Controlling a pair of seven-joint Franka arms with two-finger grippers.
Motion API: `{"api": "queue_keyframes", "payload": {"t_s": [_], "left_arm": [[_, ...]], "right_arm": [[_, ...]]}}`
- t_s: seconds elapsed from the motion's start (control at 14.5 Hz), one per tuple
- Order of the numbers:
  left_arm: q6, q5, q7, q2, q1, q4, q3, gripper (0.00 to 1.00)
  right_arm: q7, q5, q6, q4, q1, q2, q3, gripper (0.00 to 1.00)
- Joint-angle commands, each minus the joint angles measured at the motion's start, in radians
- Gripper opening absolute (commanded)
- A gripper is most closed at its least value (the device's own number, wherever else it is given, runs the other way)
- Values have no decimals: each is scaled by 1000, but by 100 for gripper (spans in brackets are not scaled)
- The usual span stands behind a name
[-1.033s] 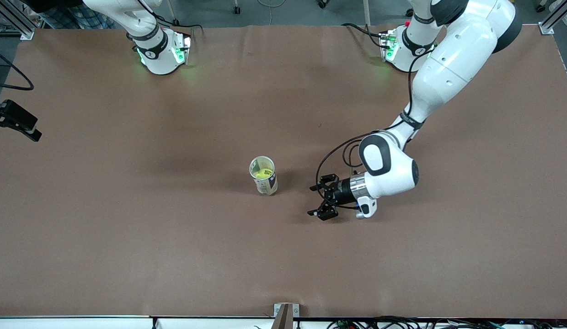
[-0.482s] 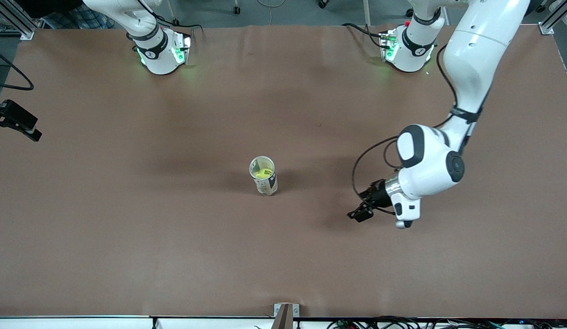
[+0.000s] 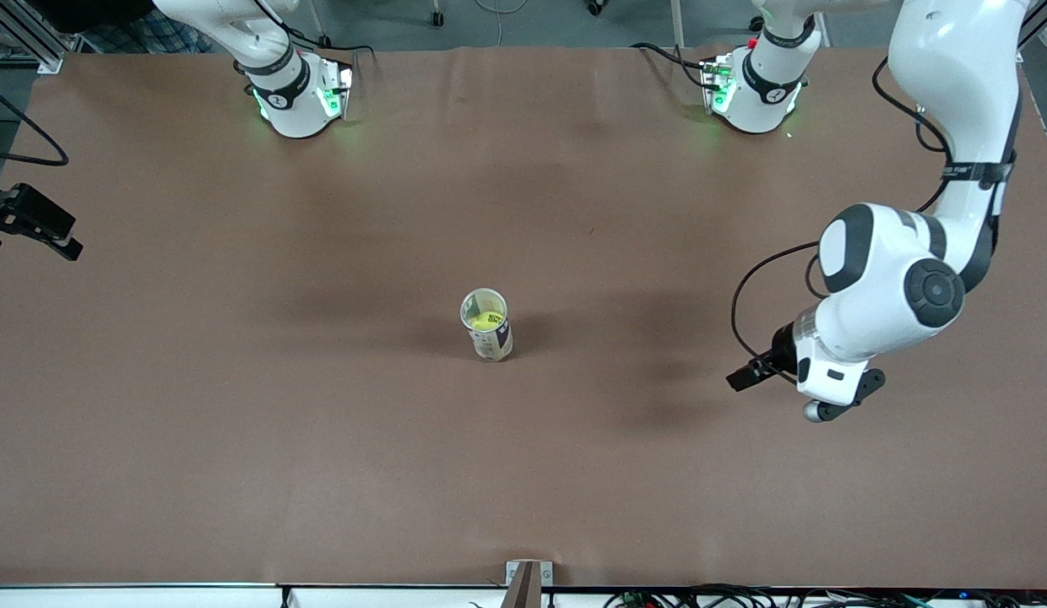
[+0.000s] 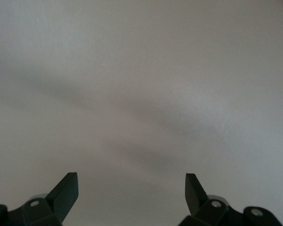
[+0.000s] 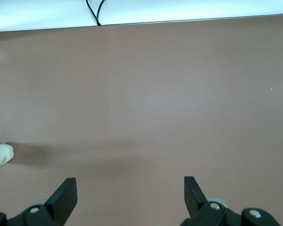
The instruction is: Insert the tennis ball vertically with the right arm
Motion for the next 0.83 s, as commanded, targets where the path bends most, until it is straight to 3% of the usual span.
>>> {"api": "queue_keyframes", "payload": {"t_s": [0.0,0.41,0.62,0.76], "left_arm": [[-84,20,83,-94,16,-24,1,100],[-322,17,298,-298,63,-12,8,100],[-445,18,367,-358,12,56,105,100],[-582,20,396,-360,9,157,114,100]], "right_arm": [[2,-4,-14,7,-8,-3,8,100],[2,-4,-12,7,-4,-3,8,100],[1,-4,-14,7,-4,-3,10,100],[1,-4,-14,7,-4,-3,10,100]]}}
